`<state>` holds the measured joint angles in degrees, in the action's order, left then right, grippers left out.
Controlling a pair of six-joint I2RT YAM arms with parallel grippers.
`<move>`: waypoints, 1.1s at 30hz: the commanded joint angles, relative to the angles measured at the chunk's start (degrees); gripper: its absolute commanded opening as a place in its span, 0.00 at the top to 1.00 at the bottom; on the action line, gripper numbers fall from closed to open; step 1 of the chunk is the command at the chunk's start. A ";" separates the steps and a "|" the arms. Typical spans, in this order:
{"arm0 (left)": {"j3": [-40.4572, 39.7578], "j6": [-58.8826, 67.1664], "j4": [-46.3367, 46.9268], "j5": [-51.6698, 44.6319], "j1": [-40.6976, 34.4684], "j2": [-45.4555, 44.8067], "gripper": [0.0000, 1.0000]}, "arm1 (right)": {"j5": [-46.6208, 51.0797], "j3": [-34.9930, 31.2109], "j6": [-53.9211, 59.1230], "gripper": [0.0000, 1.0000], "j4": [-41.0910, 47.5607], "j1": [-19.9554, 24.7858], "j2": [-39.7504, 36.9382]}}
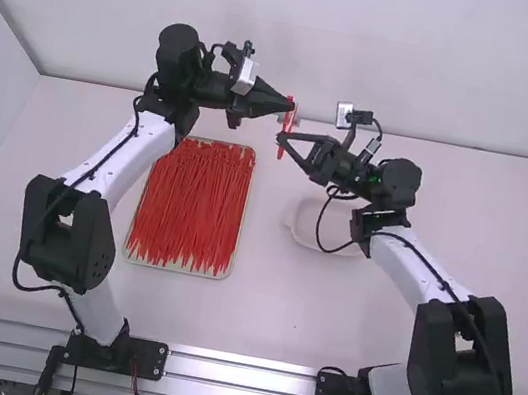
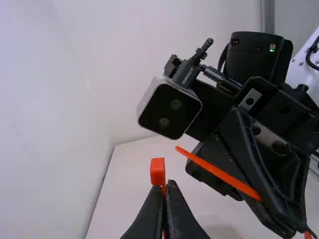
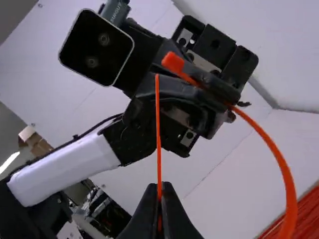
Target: Fasten the cable tie
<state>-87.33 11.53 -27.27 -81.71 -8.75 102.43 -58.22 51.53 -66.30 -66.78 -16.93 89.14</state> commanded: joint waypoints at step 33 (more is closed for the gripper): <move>-1.42 8.48 2.86 -1.22 -1.99 0.61 0.98 | -0.02 1.77 -2.10 1.00 1.27 -1.33 0.35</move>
<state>-87.33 19.42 -24.21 -82.08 -10.44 102.43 -57.98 51.53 -68.64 -65.30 -18.63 89.14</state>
